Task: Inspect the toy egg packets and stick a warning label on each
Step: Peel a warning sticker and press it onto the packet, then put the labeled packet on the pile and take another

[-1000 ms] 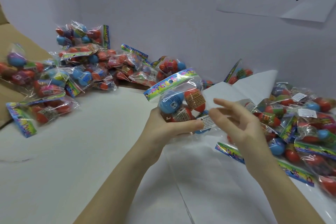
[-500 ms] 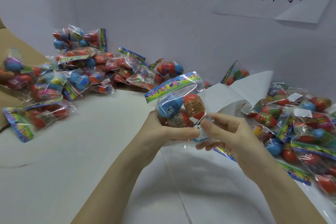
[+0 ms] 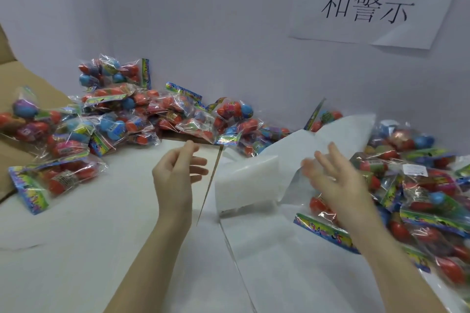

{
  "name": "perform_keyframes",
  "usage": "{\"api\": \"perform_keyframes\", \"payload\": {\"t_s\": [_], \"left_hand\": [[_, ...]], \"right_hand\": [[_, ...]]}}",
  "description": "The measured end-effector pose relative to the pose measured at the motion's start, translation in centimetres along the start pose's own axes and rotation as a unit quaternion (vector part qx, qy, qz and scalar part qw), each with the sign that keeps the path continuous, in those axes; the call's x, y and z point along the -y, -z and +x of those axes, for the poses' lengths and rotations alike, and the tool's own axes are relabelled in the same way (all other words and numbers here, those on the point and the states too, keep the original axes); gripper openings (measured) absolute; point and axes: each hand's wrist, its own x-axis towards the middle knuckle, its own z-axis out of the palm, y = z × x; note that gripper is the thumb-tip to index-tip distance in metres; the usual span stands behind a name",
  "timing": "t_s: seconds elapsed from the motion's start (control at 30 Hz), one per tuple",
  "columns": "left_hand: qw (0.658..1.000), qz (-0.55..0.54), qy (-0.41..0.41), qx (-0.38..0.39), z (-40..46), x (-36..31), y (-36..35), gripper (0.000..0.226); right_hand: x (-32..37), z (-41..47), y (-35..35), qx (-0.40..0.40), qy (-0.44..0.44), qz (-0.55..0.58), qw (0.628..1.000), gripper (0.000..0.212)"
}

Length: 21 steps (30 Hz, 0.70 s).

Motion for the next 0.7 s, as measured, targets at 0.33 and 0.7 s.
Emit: {"api": "perform_keyframes", "payload": {"t_s": [0.33,0.7], "left_hand": [[0.978,0.131,0.158,0.028,9.1,1.7,-2.2,0.048],[0.966,0.166,0.194,-0.028,13.7,5.0,-4.8,0.062]], "right_hand": [[-2.5,-0.3,-1.2,-0.113,0.368,-0.522,0.761,0.041],[-2.3,-0.3,-1.3,-0.099,0.345,-0.535,0.765,0.027]]}}
